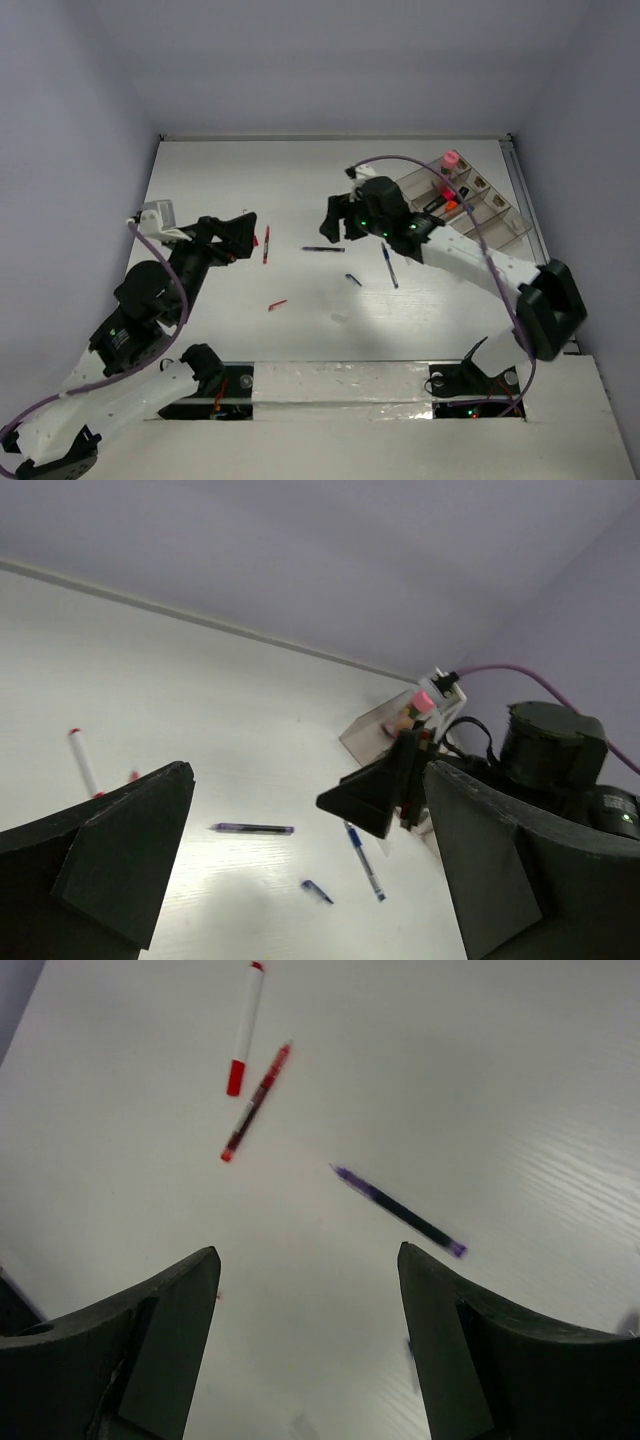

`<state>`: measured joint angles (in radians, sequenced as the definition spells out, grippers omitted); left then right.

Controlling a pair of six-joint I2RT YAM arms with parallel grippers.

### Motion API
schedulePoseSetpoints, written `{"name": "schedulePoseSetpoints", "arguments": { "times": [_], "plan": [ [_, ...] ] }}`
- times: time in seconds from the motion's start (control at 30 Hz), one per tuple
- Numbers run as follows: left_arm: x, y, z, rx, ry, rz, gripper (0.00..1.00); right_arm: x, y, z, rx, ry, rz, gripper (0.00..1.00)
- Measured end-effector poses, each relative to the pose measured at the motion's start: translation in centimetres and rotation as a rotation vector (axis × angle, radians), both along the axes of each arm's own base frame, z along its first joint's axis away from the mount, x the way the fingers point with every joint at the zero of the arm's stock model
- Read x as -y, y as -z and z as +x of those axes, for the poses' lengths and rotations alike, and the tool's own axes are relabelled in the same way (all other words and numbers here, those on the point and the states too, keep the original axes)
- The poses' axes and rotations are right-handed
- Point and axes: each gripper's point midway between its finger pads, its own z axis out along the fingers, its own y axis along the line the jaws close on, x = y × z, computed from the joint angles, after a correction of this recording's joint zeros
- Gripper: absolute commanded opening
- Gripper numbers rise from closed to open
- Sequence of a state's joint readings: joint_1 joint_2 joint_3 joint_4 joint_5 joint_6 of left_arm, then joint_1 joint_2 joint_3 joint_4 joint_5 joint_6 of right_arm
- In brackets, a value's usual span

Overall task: Sort the stationery into containers
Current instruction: Pick up the pen from the center of the board.

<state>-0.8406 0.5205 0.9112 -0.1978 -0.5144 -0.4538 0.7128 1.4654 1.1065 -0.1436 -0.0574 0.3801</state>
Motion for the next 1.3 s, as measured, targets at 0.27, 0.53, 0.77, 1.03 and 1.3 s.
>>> {"name": "schedulePoseSetpoints", "arguments": {
  "times": [0.27,0.53,0.77,1.03,1.3],
  "plan": [
    [-3.4,2.7,-0.7,-0.038,-0.104,0.08,0.99,-12.5,2.5,5.1,0.059,-0.108,-0.085,0.67],
    [-3.5,6.3,-0.4,-0.067,-0.116,0.172,0.99,-19.6,7.7,10.2,0.094,-0.105,-0.192,0.6],
    [-3.4,5.6,-0.2,-0.033,-0.093,0.185,0.99,-22.0,10.0,12.7,0.126,-0.103,-0.215,0.58],
    [-3.9,4.9,0.0,0.006,-0.09,0.175,0.99,-22.9,13.5,12.0,0.106,-0.129,-0.247,0.58],
    [-3.5,4.6,0.0,0.02,-0.061,0.175,0.99,-24.3,15.1,10.3,0.112,-0.162,-0.269,0.45]
  ]
}}
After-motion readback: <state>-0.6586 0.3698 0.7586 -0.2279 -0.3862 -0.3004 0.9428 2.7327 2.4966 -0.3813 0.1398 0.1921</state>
